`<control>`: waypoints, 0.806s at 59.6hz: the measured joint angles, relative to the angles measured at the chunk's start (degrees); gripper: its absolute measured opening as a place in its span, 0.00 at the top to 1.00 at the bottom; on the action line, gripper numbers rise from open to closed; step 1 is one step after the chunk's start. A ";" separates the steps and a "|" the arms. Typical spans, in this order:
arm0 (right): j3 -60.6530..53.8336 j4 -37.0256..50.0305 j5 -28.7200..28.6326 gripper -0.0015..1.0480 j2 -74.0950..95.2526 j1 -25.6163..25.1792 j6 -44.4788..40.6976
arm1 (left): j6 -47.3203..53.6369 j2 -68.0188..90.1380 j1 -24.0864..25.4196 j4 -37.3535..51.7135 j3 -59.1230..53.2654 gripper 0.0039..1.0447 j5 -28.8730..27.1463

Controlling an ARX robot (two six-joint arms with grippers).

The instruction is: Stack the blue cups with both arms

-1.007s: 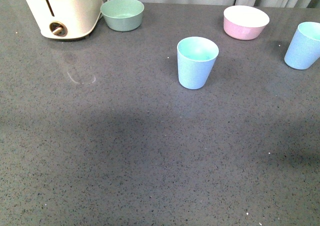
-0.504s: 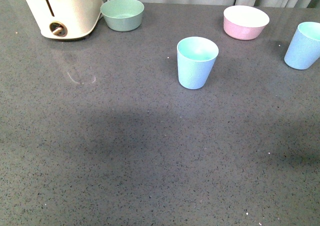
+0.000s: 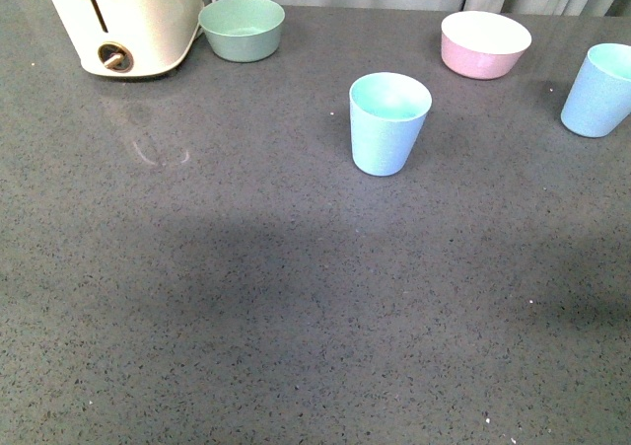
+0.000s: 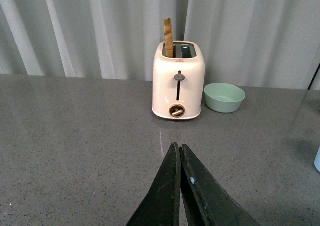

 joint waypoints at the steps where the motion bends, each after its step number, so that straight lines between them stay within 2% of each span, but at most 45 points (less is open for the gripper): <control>1: 0.00 0.00 0.00 0.09 0.00 0.00 0.00 | -0.02 -0.33 0.00 -0.35 0.00 0.99 0.00; 18: 0.00 0.00 0.00 0.09 0.00 0.00 0.00 | -0.02 -4.59 0.00 -4.63 0.00 0.99 0.00; 24: -0.02 0.00 0.02 0.09 0.00 0.00 0.00 | 0.00 -11.93 0.02 -13.62 0.00 0.99 0.00; 39: 0.00 -0.02 -0.04 0.09 0.02 0.00 0.00 | 0.00 -14.05 0.02 -14.40 0.00 0.99 0.00; 43: 3.34 -8.98 -7.43 0.09 4.76 -2.40 0.55 | -0.09 -14.05 0.02 -14.43 0.00 0.98 -0.02; 46: 7.26 -15.61 -13.00 0.09 13.31 -5.70 -0.04 | -0.02 -14.05 0.02 -14.43 0.00 0.90 0.07; 48: 8.74 -15.50 -14.88 0.09 18.58 -7.50 -0.96 | -0.02 -14.08 0.02 -14.43 0.00 0.85 0.04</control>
